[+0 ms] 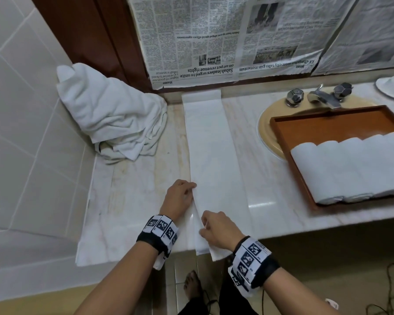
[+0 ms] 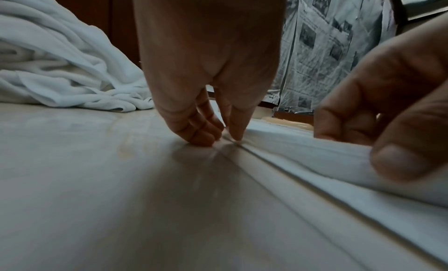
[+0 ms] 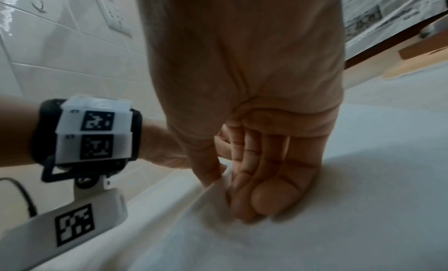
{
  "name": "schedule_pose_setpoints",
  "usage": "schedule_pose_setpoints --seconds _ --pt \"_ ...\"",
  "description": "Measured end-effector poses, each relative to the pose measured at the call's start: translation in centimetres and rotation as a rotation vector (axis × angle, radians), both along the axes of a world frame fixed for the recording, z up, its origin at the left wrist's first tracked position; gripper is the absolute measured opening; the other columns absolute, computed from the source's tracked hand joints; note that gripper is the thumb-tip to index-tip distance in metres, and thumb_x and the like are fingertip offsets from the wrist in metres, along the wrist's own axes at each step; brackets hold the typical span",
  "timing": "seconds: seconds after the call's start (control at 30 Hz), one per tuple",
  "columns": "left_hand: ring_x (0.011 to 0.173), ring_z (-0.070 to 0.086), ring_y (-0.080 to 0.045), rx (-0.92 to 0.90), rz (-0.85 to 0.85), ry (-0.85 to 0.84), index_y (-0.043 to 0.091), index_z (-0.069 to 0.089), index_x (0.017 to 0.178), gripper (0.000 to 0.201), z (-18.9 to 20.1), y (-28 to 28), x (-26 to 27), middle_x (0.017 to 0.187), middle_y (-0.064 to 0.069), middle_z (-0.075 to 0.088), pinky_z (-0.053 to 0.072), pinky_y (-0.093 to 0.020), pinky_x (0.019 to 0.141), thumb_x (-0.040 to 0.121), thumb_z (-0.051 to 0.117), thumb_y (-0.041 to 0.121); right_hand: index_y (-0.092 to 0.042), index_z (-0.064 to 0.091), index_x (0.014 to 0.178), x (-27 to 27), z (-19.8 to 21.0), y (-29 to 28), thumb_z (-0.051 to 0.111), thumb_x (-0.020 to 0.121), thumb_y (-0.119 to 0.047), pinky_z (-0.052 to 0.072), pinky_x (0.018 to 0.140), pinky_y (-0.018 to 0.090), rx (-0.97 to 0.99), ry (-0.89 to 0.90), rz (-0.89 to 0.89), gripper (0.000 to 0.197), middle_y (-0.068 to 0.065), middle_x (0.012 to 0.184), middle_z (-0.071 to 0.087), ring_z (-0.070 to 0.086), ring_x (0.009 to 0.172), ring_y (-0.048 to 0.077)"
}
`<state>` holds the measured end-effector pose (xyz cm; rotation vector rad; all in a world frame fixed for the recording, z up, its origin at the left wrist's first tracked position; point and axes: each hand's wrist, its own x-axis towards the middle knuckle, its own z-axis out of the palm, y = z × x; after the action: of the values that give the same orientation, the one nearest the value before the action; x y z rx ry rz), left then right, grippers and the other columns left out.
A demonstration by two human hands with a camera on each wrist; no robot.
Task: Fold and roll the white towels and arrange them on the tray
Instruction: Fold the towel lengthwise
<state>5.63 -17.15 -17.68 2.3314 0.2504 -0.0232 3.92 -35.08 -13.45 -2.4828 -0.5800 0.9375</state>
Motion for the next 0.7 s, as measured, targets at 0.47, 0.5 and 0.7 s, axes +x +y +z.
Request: schedule_pose_setpoints --seconds 0.47,0.5,0.7 --pt "0.103 0.056 -0.01 -0.118 0.046 0.034 0.017 0.055 0.135 0.047 0.0 -3.1 -3.2 0.122 0.0 0.06 0.046 -0.028 0.099 0.09 0.067 0.015 -0.025 0.015 0.157 5.8 -4.6 -5.2 0.014 0.099 -0.054 0.011 0.12 0.041 -0.086 -0.446 0.146 0.065 -0.01 0.165 0.007 0.004 0.152 0.016" --pt "0.104 0.056 -0.011 -0.12 0.059 0.054 0.019 0.055 0.135 0.046 -0.1 -3.2 -3.1 0.122 0.002 0.058 0.047 -0.033 0.101 0.091 0.066 0.015 -0.028 0.008 0.158 6.1 -5.1 -5.9 0.012 0.101 -0.054 0.005 0.122 0.043 -0.104 -0.443 0.127 0.063 -0.013 0.164 -0.002 -0.003 0.152 0.015" --pt "0.134 0.029 -0.027 0.179 0.049 0.169 0.028 0.037 0.15 0.058 0.2 -4.2 -3.2 0.153 0.001 0.029 0.035 -0.044 0.11 0.097 0.055 0.043 -0.024 0.005 0.158 6.8 -5.1 -7.4 0.005 0.101 -0.048 -0.002 0.122 0.045 -0.1 -0.459 -0.017 0.062 -0.01 0.165 -0.003 -0.005 0.152 0.014"
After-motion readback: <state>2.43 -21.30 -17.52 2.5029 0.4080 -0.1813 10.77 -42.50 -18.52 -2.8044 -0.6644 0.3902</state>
